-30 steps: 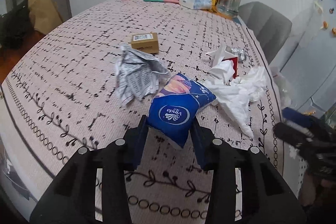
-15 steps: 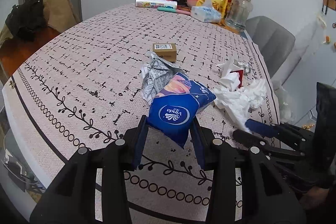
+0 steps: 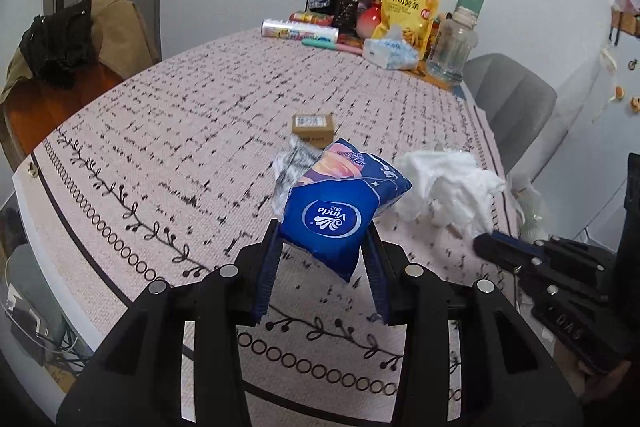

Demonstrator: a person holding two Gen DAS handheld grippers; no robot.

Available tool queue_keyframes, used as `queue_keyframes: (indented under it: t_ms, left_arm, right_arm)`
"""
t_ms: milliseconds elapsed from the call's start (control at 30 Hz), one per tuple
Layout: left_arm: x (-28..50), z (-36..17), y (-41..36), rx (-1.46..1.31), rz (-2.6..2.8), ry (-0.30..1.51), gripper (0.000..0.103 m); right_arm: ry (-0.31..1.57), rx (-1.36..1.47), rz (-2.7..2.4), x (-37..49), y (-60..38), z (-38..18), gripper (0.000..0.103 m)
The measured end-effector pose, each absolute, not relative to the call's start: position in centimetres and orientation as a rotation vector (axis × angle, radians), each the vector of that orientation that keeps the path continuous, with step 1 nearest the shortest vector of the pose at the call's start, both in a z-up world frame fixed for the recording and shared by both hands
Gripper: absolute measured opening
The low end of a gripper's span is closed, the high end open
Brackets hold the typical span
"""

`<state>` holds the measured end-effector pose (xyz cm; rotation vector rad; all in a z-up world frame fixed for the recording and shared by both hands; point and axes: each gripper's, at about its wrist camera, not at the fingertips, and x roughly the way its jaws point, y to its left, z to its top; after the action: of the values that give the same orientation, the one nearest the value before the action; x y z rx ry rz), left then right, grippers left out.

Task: Collect trash
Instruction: 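Grasp the white crumpled tissue with the right tool while the left tool holds the packet, then carry both items over the beige bin and open the right tool to drop the tissue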

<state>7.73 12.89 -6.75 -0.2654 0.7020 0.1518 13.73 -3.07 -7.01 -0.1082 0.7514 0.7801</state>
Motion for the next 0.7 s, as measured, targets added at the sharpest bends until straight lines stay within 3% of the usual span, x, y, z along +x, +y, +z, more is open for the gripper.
queue_keyframes:
  t_ms: [700]
  left_arm:
    - [13.4,-4.3,4.1,-0.193,-0.039,0.669,0.040]
  right_arm:
    - [0.671,-0.003,0.532,15.3,-15.7,-3.6,0.003]
